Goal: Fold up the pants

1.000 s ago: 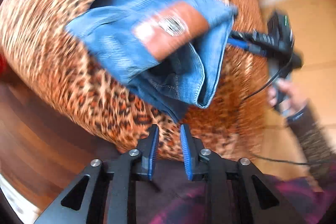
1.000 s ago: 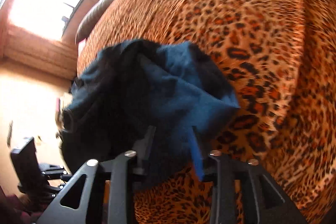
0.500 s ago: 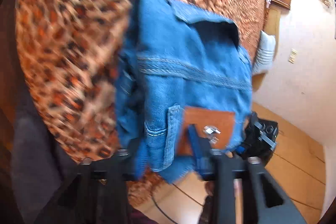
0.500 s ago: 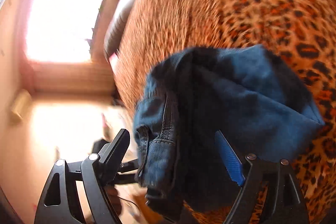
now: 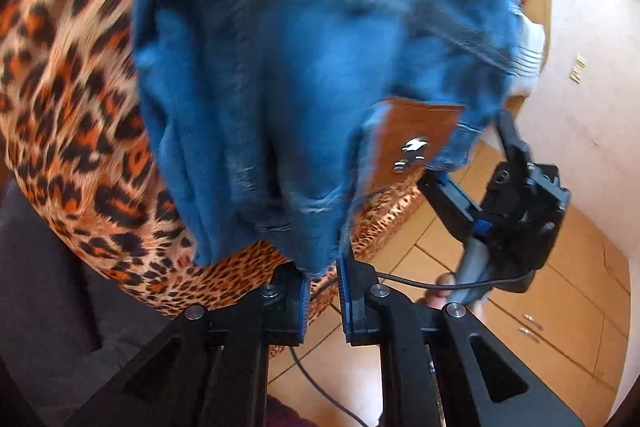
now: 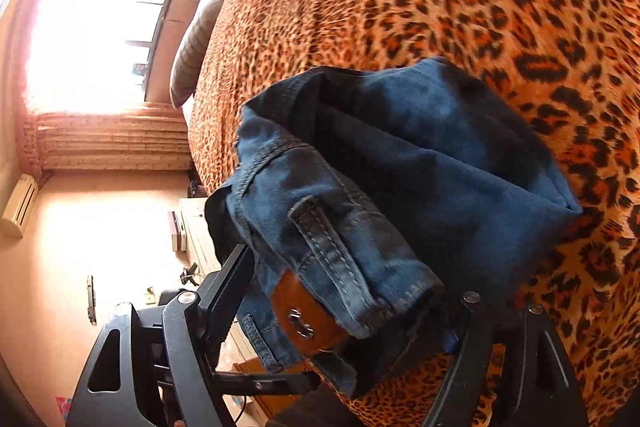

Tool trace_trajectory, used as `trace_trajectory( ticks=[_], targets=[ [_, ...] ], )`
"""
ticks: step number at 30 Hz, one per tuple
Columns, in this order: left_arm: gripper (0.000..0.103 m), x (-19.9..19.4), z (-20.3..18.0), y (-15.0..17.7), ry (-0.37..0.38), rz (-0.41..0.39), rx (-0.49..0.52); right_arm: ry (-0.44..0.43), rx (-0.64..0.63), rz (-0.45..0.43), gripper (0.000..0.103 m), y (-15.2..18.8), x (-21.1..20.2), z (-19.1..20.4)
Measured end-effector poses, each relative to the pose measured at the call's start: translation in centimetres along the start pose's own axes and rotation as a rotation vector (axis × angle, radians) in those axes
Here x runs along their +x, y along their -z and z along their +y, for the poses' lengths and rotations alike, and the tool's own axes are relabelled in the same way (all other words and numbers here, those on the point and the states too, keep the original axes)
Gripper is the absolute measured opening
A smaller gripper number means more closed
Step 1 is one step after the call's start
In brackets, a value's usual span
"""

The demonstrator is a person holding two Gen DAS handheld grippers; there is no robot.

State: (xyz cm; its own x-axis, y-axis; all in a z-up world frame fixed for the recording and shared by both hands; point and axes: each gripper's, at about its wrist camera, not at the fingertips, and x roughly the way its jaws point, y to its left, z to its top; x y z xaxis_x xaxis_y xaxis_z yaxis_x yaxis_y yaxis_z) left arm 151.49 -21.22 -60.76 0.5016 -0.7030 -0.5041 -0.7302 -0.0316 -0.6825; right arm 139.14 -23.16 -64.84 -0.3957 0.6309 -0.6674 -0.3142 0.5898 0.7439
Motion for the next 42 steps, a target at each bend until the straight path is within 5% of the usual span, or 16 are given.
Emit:
trace_trajectory(
  ticks=[4,6,10,12,19,28,32,37,42],
  targets=[
    [0.017,-1.5,2.8,0.1,0.016,-0.014,-0.022,-0.011,0.012,-0.006,0.083,0.5,-0.5,-0.7],
    [0.036,-4.3,4.3,1.1,0.032,-0.053,0.002,-0.013,0.012,0.0,0.084,0.7,-0.5,-0.7],
    [0.053,-10.2,5.8,2.6,0.07,-0.189,0.073,-0.014,0.013,0.016,0.085,0.7,0.0,-0.9],
    [0.07,-12.0,7.4,3.2,0.021,-0.272,0.057,-0.018,0.02,0.019,0.086,0.7,0.2,-1.0],
    [0.062,-12.1,11.8,2.0,-0.044,-0.239,-0.02,-0.014,0.033,0.024,0.087,-0.1,1.5,-0.6],
    [0.059,-17.4,13.3,2.4,0.018,-0.199,-0.031,-0.017,0.02,0.026,0.087,-0.4,1.4,0.2],
    [0.06,-19.8,14.9,2.9,-0.087,-0.239,-0.006,-0.024,0.042,0.011,0.088,-0.6,1.1,-0.4],
    [0.058,-20.2,18.3,0.9,-0.084,-0.223,-0.105,-0.016,0.053,0.012,0.088,-0.7,1.2,-0.5],
    [0.046,-22.4,19.0,0.3,-0.093,-0.217,-0.066,0.012,0.006,0.021,0.088,-1.1,1.7,0.3]
  ],
)
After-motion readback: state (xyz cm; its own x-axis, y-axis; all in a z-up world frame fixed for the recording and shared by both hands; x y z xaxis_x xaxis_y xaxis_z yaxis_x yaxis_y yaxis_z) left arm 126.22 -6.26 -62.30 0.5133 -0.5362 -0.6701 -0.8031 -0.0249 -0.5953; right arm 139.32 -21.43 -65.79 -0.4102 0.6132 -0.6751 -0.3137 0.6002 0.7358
